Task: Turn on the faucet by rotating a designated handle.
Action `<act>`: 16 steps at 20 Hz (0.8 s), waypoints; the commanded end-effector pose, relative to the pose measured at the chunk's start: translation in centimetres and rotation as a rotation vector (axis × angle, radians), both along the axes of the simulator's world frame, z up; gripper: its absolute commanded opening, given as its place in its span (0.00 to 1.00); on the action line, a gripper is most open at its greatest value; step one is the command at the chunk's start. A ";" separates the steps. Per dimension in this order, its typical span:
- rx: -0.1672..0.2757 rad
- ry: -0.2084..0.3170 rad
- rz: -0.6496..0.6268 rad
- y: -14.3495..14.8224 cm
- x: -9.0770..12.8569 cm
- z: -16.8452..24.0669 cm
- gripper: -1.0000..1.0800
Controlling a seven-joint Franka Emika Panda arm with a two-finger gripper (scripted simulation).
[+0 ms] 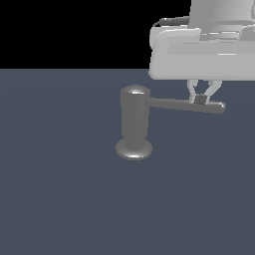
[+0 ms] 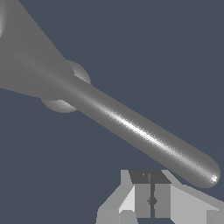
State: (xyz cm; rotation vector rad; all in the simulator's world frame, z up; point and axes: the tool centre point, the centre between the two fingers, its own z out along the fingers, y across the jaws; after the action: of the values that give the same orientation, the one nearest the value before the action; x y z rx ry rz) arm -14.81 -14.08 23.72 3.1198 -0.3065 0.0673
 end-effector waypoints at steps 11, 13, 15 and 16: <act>0.005 0.025 0.001 -3.2 2.6 -1.1 0.00; 0.006 0.027 0.000 -3.8 3.0 -1.2 0.00; 0.006 0.029 -0.001 -4.3 3.4 -1.3 0.00; 0.006 0.030 -0.002 -4.6 3.6 -1.3 0.00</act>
State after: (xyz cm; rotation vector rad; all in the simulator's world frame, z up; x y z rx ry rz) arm -10.74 -17.74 23.73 3.1215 -0.2861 0.0641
